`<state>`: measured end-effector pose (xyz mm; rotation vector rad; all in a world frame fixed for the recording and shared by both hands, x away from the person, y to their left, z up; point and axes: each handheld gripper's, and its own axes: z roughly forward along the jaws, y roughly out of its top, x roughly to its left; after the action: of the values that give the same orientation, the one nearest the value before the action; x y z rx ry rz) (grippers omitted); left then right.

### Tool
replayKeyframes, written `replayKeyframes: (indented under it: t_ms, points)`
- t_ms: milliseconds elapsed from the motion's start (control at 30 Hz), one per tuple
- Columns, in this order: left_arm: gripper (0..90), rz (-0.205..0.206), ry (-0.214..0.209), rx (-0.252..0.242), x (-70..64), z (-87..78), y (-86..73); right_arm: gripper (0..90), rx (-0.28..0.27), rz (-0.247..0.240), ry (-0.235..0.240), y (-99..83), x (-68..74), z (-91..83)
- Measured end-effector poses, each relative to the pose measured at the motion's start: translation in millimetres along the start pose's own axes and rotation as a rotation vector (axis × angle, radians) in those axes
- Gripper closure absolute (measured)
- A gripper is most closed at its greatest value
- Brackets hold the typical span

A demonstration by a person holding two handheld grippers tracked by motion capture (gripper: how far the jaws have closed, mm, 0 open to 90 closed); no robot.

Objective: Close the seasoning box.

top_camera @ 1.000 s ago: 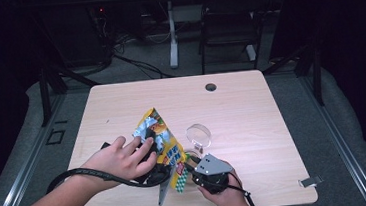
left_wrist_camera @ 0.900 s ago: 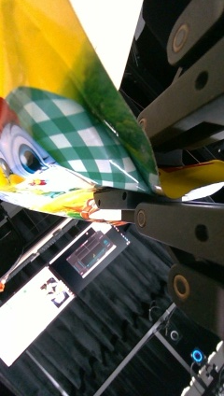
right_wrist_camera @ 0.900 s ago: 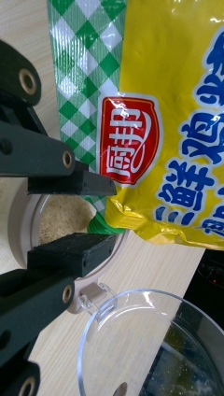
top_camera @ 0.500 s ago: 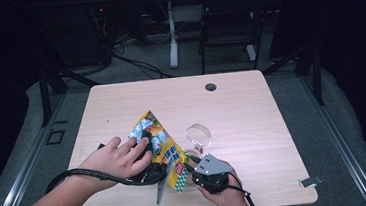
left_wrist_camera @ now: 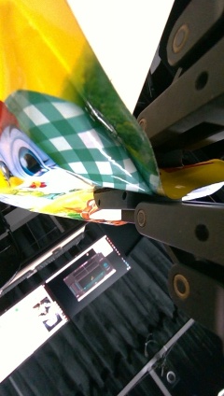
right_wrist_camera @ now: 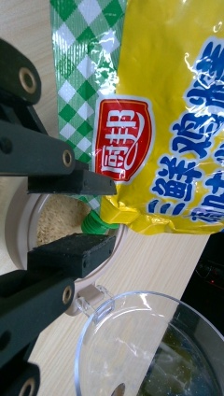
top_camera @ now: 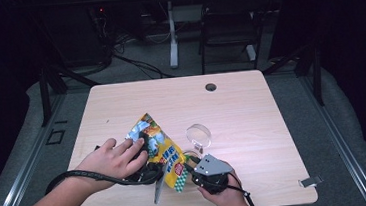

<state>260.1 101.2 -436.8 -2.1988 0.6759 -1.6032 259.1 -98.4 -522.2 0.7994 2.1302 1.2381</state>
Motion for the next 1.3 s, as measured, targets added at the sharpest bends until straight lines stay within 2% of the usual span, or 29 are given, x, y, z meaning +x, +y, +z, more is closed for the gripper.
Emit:
replayKeyframes:
  t_ms: [267, 433, 500, 600, 767, 967, 1300]
  points:
    - [83.4, -0.036, -0.03, -0.009, -7.0, 3.5, -2.8, 69.0, -0.005, -0.002, 0.004, 0.4, 0.9, -0.1]
    - [83.5, -0.057, -0.037, -0.021, -9.7, 5.2, -4.4, 68.0, -0.006, -0.006, 0.006, 0.6, 0.8, -0.9]
    - [83.7, -0.05, -0.027, -0.02, -10.6, 5.5, -4.3, 67.7, -0.01, -0.004, 0.007, 0.7, 1.1, -0.8]
    - [83.8, -0.071, -0.052, -0.029, -13.2, 6.7, -4.1, 67.2, -0.007, -0.009, 0.007, 0.7, 0.5, -1.6]
    - [84.1, -0.085, -0.046, -0.036, -14.8, 7.9, -5.2, 66.9, -0.011, -0.004, 0.002, 0.6, -0.5, -3.0]
    - [84.3, -0.112, -0.069, -0.042, -16.8, 9.0, -6.5, 66.6, -0.01, -0.003, 0.002, 0.9, -2.5, -3.9]
    - [84.3, -0.179, -0.095, -0.058, -21.6, 11.7, -9.9, 66.2, -0.015, 0.011, -0.003, 1.1, -7.3, -5.3]
